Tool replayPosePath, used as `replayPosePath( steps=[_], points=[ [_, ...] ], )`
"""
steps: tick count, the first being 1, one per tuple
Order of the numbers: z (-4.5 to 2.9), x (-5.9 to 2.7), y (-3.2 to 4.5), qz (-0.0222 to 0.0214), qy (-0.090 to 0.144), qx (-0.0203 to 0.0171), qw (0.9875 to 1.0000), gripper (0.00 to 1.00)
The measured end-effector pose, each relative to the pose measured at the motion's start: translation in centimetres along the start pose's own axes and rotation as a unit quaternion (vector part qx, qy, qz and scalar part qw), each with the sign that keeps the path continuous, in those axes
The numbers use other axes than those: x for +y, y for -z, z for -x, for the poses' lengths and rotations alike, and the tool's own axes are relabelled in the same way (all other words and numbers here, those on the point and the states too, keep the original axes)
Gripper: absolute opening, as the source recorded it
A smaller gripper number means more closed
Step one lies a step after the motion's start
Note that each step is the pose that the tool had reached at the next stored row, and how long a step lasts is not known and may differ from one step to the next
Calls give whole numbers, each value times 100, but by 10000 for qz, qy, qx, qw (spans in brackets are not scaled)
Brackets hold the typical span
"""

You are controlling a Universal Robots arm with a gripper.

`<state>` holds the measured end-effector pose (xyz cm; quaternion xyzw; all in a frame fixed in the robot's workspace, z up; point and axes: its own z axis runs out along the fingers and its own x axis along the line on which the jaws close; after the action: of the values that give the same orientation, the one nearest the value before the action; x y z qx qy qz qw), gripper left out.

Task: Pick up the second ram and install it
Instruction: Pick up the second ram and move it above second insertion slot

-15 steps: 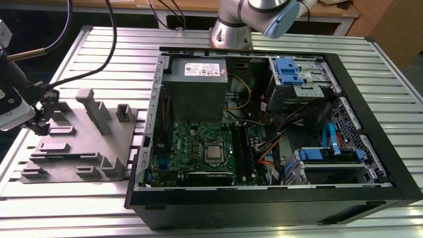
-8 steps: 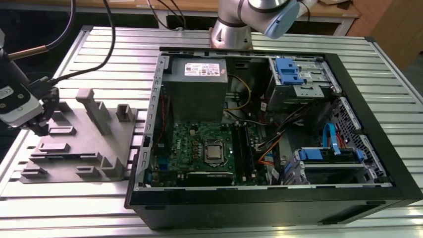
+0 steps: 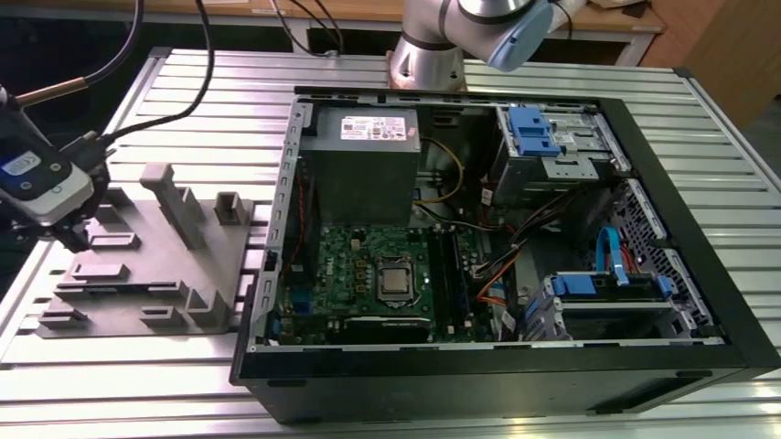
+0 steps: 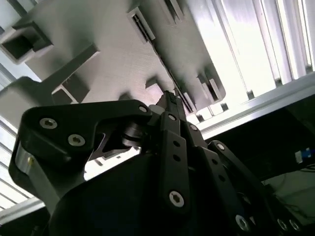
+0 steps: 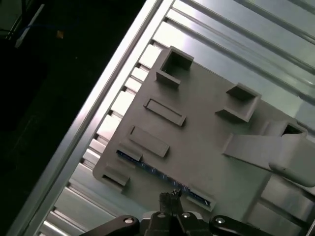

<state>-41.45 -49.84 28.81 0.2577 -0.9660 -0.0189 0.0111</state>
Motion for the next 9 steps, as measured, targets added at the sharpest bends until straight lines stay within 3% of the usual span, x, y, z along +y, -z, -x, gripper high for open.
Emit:
replayPosePath(
  steps=[4,9],
  points=[
    [0,0,-4,-4,362,15,9993,7],
    [0,-1,-12,-10,812,35,9967,7]
  ],
)
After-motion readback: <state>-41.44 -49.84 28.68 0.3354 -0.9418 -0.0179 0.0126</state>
